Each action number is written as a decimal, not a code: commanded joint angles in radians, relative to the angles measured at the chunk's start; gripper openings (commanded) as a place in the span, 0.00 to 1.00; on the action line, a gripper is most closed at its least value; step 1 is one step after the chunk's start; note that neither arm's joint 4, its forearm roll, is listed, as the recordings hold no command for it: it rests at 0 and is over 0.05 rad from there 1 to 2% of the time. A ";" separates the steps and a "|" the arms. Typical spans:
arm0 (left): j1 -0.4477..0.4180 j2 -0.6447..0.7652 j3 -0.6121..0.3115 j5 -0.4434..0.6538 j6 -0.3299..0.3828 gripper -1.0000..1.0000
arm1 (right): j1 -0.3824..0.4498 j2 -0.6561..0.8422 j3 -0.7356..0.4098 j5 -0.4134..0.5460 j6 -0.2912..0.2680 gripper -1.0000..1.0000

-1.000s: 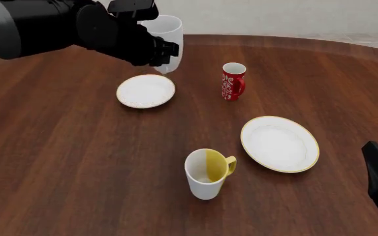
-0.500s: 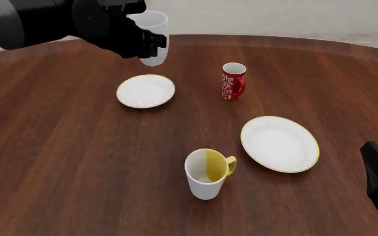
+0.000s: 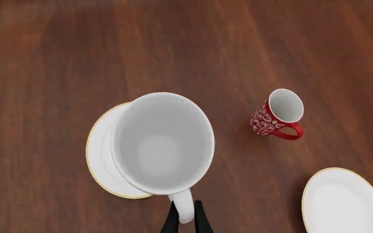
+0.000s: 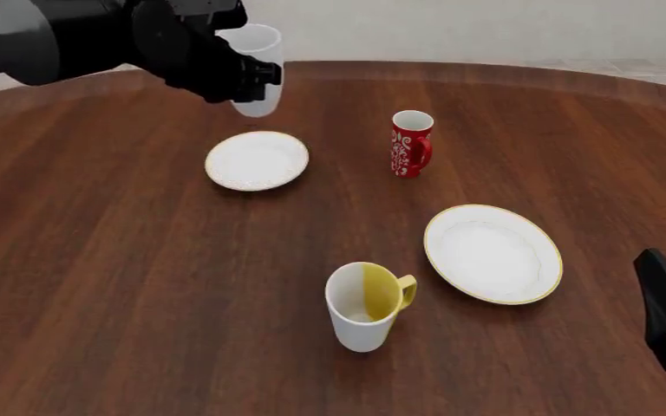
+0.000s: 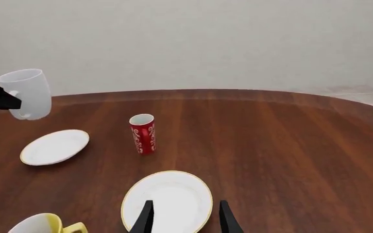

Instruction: Put the white mug on the left plate.

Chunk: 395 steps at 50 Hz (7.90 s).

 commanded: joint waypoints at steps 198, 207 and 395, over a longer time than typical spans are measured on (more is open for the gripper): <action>0.083 0.357 -0.169 -0.045 -0.004 0.00 | -0.010 0.082 0.000 -0.068 0.004 1.00; 0.081 0.349 -0.150 -0.060 -0.021 0.00 | -0.009 0.082 0.000 -0.068 0.003 1.00; 0.077 0.329 -0.006 -0.105 -0.109 1.00 | -0.008 0.054 0.000 -0.048 0.006 1.00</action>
